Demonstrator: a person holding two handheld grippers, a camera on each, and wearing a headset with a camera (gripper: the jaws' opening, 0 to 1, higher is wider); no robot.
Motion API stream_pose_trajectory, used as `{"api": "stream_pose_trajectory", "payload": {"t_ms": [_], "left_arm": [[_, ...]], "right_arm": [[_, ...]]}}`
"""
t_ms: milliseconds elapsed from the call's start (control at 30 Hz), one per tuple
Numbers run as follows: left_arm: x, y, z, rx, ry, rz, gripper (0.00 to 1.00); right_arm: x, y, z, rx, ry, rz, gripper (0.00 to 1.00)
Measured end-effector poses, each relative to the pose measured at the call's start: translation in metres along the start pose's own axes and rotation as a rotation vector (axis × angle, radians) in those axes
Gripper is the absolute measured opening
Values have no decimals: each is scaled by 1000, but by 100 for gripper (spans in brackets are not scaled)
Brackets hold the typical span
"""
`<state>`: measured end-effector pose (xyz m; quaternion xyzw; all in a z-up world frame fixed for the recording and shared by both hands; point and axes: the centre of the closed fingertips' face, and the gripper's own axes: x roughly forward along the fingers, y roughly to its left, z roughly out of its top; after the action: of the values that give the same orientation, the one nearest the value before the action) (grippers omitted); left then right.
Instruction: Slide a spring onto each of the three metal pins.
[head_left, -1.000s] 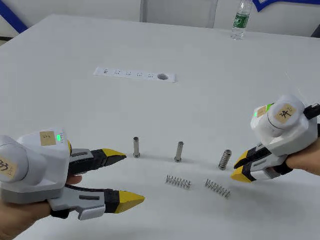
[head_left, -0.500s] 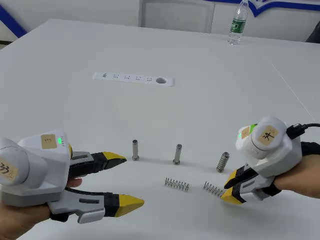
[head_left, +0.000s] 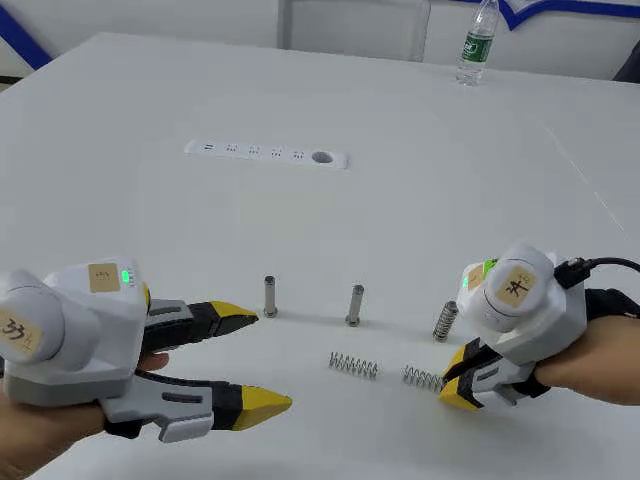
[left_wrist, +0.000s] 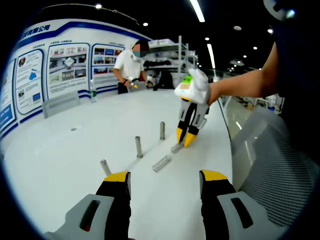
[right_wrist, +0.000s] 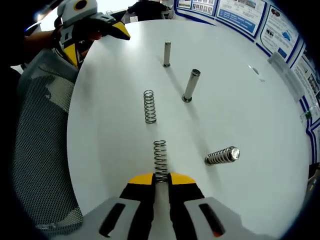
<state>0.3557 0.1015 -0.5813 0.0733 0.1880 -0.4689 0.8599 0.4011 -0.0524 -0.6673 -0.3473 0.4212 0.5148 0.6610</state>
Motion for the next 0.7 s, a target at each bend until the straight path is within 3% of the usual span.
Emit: {"api": "stream_pose_trajectory", "payload": {"t_ms": [200, 367, 700], "left_arm": [[6, -8, 2, 17, 13, -38, 52], [14, -15, 7, 43, 21, -79, 47], [27, -25, 21, 110, 14, -139, 37]], "right_arm": [[-17, 5, 12, -1, -33, 3, 11], [-37, 17, 33, -31, -76, 28, 11], [-51, 50, 94, -208, -110, 86, 11]]}}
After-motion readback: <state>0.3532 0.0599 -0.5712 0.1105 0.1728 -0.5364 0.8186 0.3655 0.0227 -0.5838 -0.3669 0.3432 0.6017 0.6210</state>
